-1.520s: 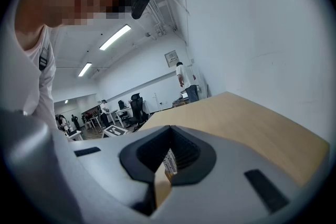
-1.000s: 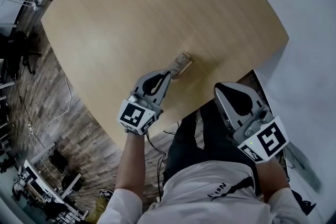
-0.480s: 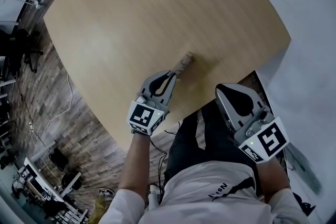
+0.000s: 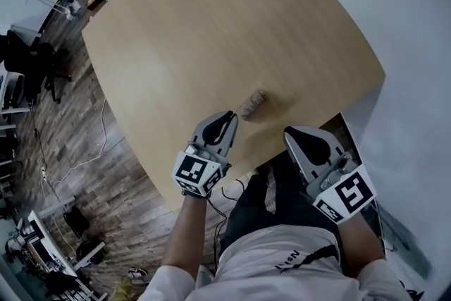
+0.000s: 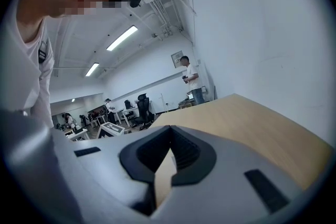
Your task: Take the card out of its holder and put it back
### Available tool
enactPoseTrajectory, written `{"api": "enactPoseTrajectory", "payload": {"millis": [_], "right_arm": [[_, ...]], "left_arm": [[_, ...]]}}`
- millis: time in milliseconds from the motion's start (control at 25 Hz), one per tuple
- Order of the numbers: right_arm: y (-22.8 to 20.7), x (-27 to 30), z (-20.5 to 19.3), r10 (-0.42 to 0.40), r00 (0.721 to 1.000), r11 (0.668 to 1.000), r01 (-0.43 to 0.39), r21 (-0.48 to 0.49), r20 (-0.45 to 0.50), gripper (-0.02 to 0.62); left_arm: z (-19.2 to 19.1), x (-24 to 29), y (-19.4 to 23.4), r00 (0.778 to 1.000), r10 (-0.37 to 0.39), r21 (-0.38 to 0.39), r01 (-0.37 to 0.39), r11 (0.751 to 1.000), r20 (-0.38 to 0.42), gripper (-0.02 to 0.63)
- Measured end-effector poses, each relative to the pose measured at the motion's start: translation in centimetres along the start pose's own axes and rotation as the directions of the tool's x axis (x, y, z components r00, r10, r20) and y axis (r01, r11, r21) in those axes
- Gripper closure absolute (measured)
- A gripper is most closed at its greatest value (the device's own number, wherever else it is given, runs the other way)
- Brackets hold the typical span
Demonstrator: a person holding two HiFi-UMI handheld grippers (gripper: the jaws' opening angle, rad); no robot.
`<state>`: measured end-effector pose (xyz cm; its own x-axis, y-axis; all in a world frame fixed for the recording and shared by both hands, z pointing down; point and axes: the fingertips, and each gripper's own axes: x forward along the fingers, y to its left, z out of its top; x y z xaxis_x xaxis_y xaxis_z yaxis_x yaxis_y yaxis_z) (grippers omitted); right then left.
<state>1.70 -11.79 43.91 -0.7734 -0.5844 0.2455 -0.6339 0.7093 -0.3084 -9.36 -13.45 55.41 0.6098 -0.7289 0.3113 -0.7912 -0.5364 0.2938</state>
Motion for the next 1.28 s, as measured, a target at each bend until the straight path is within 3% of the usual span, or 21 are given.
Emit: {"api": "enactPoseTrajectory", "payload": {"millis": [240,800,1280], "right_arm": [[2.6,-0.2,2.4,0.014,1.000,0.999,-0.013,-0.044,0.021,0.582],[8.1,-1.9,7.2,0.005,0.998,0.995,0.001,-0.105,0.061,0.583],[11.9,-3.8,12.1,0.000,0.992,0.988,0.019,-0.154,0.126,0.583]], "left_arm": [[4.8,-2.8,-2.0,0.999,-0.010,-0.005,0.011,1.000,0.045,0.578],[15.2,-10.2,-10.1,0.989,-0.016,-0.098,0.030,0.995,0.148,0.580],[21.5,-14.8,-14.4,0.972,-0.004,-0.044,0.015,0.999,0.234,0.581]]}}
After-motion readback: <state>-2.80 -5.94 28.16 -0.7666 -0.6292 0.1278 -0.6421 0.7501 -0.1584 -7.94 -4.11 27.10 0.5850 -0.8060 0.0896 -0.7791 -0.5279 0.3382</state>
